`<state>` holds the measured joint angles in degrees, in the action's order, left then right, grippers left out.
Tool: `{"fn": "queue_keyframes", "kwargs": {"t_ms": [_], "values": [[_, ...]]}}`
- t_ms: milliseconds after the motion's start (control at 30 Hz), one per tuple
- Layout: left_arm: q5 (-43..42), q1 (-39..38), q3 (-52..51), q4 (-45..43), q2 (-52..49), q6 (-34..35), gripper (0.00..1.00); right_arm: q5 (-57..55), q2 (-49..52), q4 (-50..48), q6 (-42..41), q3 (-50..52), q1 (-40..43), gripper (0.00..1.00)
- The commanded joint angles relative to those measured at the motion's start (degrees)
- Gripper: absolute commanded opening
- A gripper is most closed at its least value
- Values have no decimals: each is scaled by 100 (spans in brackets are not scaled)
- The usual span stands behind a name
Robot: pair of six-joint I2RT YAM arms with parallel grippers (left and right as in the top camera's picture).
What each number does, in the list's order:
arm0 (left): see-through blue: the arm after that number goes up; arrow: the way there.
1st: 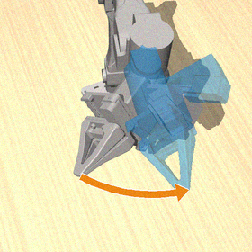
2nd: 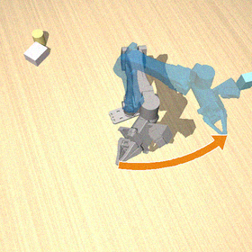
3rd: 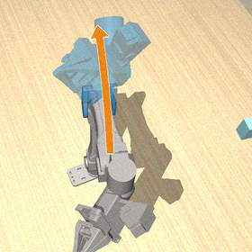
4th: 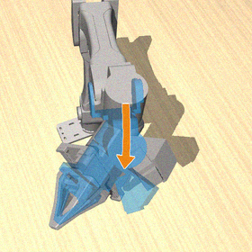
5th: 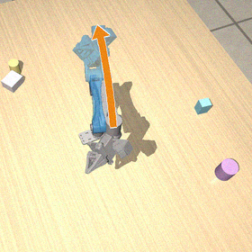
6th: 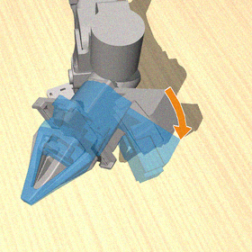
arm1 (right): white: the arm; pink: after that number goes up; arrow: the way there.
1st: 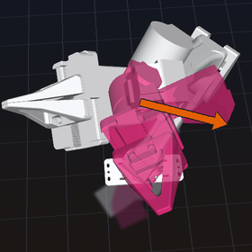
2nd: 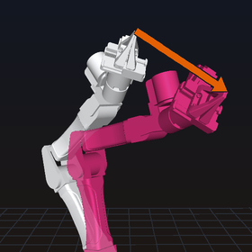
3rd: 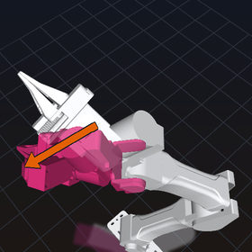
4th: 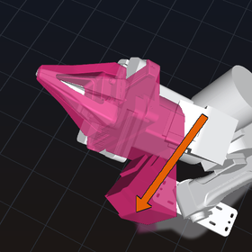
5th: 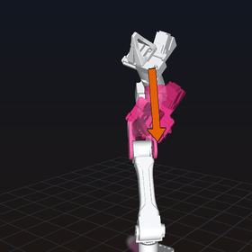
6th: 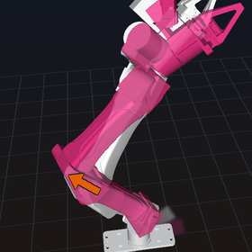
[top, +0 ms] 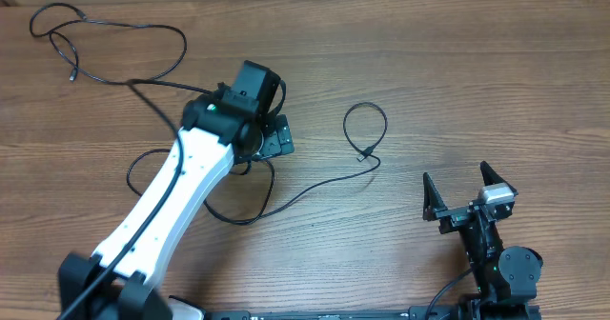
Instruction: Untangle cables
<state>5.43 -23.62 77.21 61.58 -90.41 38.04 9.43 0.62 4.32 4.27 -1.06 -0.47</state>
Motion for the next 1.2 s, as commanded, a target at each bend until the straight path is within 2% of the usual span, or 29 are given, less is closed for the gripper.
{"fn": "queue_keyframes", "kwargs": {"t_ms": [0, 133, 667, 867, 1167], "values": [[-92, 2, -42, -15, -444, 267, 100, -39, -46, -28, 11, 59, -17, 100], [-601, 0, -42, -109, -826, 179, 99, -39, -46, -26, 11, 59, -17, 100], [-417, 9, -42, -756, -2057, 179, 98, -37, -46, -28, 11, 59, -17, 100], [114, 11, -46, -1126, -2184, 184, 97, -39, -46, -28, 11, 59, -17, 100], [118, 26, -116, -1259, -2184, 503, 92, -39, -46, -28, 11, 59, -17, 100]]}}
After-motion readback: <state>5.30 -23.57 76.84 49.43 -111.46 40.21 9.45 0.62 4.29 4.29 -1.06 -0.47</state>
